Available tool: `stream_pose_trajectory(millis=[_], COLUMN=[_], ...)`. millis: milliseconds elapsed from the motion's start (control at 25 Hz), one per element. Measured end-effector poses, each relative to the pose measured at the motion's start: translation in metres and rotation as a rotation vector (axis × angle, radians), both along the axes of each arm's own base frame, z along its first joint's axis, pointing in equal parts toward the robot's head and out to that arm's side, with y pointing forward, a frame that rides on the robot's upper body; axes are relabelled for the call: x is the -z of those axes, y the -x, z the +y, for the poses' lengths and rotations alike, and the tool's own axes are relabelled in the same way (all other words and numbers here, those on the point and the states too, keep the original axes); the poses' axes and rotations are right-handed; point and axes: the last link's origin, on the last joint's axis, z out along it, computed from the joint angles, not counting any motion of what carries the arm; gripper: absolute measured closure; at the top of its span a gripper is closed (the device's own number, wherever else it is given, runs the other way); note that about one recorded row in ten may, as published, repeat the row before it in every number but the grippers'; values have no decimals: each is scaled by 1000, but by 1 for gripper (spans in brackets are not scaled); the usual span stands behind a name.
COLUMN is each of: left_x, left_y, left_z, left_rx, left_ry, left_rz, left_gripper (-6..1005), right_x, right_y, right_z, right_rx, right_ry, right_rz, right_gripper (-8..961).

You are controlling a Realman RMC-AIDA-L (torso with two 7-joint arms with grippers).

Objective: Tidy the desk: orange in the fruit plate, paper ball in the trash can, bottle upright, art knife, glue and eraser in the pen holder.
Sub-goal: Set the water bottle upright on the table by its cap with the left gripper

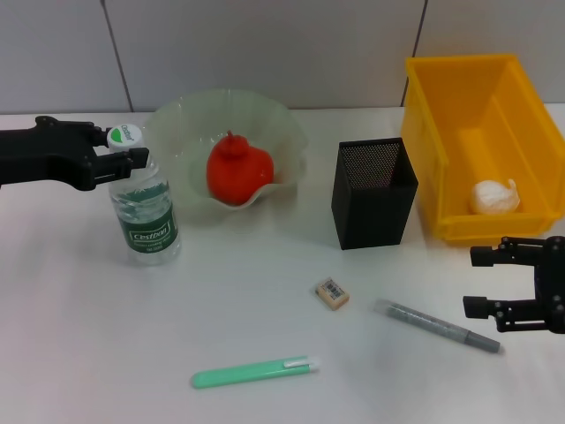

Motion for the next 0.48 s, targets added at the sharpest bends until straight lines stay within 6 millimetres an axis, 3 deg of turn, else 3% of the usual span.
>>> stream_pose_trajectory(millis=[480], left_x=[2], left_y=[2], left_z=[1], left_rx=[-5], left_ry=[-2], left_rz=[1], left_gripper=[545], right_x=[1], right_y=[0], right_z=[1], right_rx=[-1], right_ry=[3], right_rz=[-11], right_gripper=[167])
